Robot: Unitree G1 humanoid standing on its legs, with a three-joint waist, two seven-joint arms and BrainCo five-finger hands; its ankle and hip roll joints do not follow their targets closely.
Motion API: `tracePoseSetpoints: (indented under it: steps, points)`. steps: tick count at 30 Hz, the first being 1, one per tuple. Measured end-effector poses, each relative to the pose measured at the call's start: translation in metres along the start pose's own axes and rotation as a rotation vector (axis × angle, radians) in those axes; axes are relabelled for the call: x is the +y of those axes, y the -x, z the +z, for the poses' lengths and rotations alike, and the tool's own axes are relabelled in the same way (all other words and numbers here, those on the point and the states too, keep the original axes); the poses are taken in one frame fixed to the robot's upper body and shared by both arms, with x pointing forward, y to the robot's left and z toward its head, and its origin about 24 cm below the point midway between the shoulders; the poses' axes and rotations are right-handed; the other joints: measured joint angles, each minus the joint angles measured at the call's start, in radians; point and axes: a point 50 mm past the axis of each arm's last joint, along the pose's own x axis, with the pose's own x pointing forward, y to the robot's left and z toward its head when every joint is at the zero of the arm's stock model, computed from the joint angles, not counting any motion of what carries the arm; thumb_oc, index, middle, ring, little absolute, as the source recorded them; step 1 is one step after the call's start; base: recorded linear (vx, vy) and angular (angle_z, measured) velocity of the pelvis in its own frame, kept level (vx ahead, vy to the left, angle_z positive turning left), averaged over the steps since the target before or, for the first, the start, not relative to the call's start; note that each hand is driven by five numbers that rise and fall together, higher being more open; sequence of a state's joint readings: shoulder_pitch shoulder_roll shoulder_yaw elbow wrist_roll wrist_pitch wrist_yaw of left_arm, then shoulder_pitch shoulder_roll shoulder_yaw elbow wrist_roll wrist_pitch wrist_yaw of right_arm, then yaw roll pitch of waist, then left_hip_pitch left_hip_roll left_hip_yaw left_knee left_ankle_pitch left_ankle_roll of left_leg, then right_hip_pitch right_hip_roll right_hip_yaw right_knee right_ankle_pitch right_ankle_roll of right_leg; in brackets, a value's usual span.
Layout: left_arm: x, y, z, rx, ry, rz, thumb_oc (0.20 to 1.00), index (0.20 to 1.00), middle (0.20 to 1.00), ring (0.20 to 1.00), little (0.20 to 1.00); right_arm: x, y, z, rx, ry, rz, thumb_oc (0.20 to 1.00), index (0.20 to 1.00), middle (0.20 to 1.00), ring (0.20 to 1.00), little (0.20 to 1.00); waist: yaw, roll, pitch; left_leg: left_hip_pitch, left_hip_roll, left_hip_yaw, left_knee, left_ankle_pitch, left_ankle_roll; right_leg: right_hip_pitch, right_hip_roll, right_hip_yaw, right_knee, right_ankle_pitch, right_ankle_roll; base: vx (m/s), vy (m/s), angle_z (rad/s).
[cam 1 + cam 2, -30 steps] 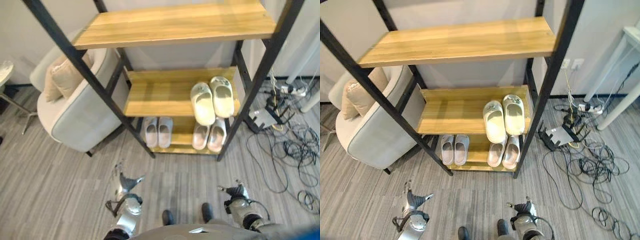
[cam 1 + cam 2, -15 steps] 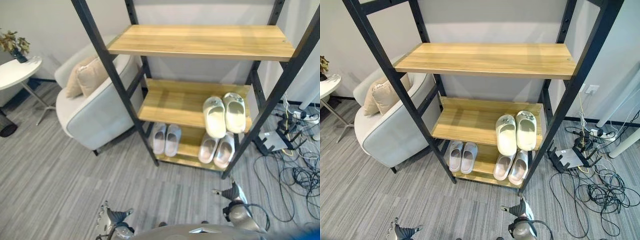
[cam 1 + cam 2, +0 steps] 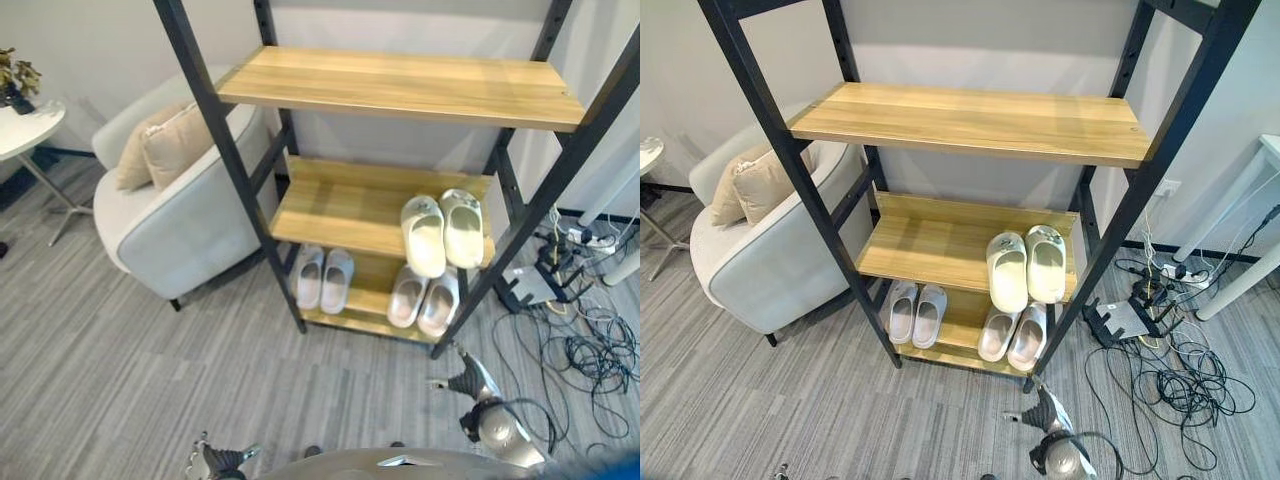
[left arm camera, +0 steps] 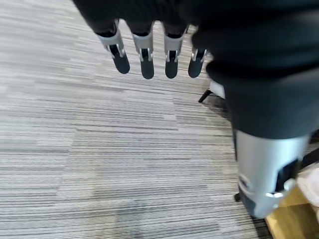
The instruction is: Arrange the slippers neatly on the shoe rack.
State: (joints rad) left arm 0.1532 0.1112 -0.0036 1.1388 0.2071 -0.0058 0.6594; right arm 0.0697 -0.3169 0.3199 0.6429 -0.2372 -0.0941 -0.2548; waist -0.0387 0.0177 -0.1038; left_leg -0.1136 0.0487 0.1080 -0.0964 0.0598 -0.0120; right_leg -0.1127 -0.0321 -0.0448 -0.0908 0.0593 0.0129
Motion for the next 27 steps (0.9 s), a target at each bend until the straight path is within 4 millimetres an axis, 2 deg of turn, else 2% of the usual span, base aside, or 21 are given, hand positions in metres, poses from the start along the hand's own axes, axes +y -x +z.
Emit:
tracePoseSetpoints:
  steps: [8,17,27]
  points:
    - [-0.003,0.0,-0.006,0.055,-0.038,-0.043,1.0,1.0,1.0,1.0,1.0,-0.023,-0.012,0.022,-0.048,0.017,0.032,1.0,1.0,1.0,1.0,1.0,0.0,0.002,0.026,0.001,-0.003,-0.003,0.0,-0.002,0.002,0.002,-0.003,-0.002,0.0,-0.001,0.001,0.0,0.0,0.0]
    - [-0.007,0.003,-0.013,0.09,-0.059,-0.089,1.0,1.0,1.0,1.0,1.0,-0.026,-0.02,0.044,-0.091,-0.06,0.157,1.0,1.0,1.0,1.0,1.0,0.001,0.001,0.029,-0.004,-0.004,-0.012,0.0,-0.002,0.002,0.002,-0.004,-0.013,0.0,-0.001,0.002,0.01,0.005,0.03]
    - [-0.008,0.001,-0.011,0.094,-0.063,-0.12,1.0,1.0,1.0,1.0,1.0,-0.031,-0.027,0.06,-0.132,-0.048,0.177,1.0,1.0,1.0,1.0,1.0,0.012,0.001,0.03,-0.01,-0.004,-0.021,0.0,-0.001,0.002,0.001,-0.004,-0.023,0.0,-0.003,0.002,0.0,-0.001,0.02]
